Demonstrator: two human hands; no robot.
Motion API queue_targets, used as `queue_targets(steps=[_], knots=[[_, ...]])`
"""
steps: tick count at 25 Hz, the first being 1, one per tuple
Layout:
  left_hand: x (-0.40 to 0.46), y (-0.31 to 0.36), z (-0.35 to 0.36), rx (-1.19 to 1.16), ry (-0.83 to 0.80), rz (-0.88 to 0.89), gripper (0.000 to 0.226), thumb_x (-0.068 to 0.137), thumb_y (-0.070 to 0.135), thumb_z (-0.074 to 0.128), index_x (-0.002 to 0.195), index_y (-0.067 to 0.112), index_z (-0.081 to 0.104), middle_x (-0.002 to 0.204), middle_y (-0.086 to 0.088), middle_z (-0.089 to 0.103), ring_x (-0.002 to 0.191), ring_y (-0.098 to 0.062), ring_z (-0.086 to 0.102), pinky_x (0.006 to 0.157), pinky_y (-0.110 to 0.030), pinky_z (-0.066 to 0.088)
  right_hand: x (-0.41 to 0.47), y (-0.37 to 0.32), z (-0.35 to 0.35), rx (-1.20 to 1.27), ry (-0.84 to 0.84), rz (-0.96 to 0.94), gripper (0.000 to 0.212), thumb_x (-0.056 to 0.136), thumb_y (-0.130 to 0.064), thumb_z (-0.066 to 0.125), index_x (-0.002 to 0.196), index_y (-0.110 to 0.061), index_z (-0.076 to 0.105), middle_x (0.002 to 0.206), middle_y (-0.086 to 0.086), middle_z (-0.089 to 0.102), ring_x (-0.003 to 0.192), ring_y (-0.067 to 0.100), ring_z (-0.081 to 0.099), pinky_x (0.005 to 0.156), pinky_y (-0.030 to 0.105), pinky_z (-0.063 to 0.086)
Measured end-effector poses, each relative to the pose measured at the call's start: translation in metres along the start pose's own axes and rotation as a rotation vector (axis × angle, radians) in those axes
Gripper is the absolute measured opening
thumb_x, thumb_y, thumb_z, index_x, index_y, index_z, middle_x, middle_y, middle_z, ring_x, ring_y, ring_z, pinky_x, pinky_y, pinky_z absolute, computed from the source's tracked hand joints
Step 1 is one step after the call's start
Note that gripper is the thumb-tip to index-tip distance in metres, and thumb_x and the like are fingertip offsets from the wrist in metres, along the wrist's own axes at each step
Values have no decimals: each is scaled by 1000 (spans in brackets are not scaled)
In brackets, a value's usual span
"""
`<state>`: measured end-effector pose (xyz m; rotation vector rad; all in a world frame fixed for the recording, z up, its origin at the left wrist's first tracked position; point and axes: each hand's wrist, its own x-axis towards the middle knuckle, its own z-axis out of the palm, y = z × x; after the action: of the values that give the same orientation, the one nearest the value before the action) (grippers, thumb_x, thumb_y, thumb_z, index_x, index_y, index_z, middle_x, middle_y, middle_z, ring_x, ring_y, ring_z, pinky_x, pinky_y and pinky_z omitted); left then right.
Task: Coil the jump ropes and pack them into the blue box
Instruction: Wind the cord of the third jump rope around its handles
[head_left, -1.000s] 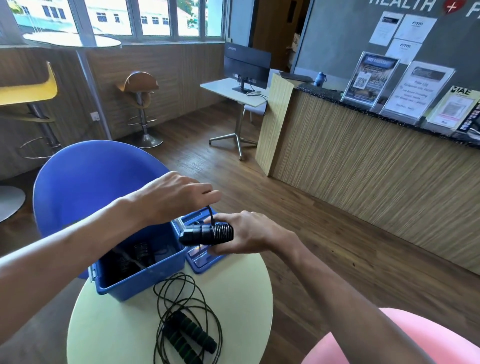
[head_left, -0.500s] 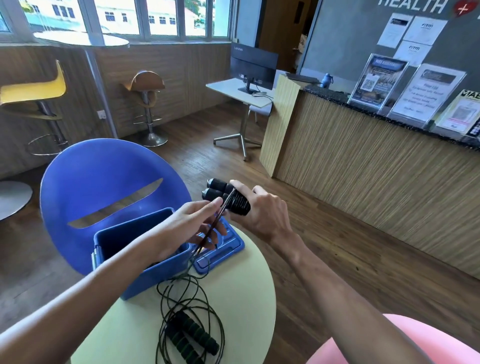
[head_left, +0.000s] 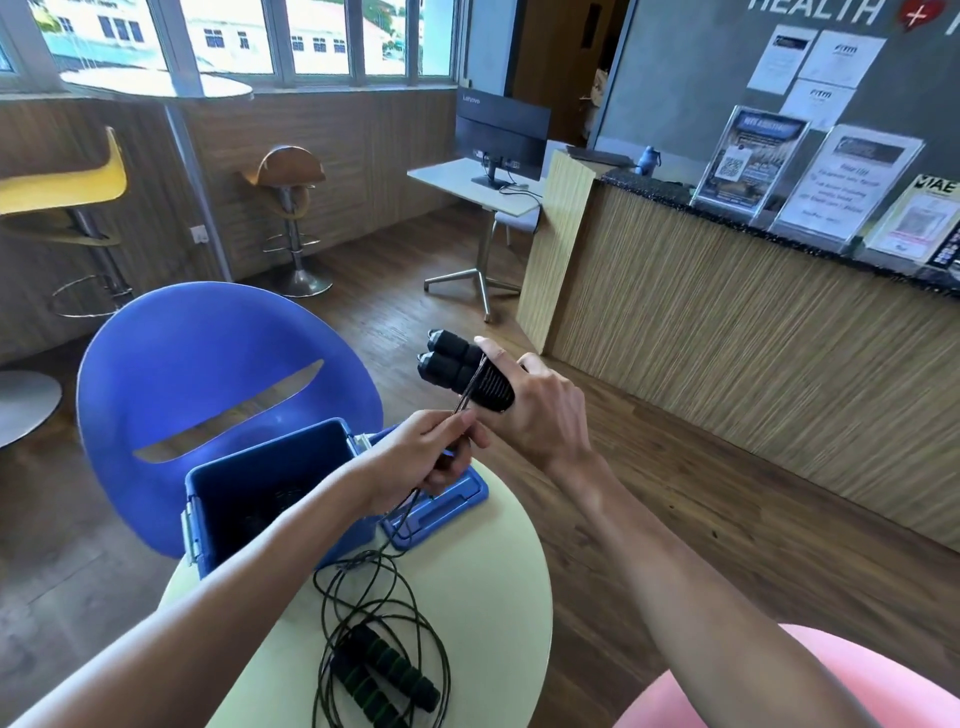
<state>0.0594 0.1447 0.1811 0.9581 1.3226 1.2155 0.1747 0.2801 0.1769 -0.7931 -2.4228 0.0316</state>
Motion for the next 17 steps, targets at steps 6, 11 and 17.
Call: queue_targets(steps=[6,11,17], knots=[[4,3,7,808,484,0,29,100,26,39,81,20,59,63,2,55,55,-18,51,53,-29,39,-12,4,14,-78,-89,102,75,84,-73,49,148,-35,44,98,7,63,88,35,68,65,37,48],[4,-9,17,793,555,-16,33,87,-1,37,111,16,51,84,-9,60,67,-27,56,64,-39,46,-11,-5,19,-106,-105,164,89,75,-83,29,150,-35,40,104,11,64,92,36,68,68,38,49],[8,-8,9,74,446,3,26,104,18,41,114,17,65,49,0,50,39,-11,33,36,-17,28,-12,-2,20,-104,-72,181,68,87,-67,52,147,-35,42,98,10,64,87,37,68,63,37,46]])
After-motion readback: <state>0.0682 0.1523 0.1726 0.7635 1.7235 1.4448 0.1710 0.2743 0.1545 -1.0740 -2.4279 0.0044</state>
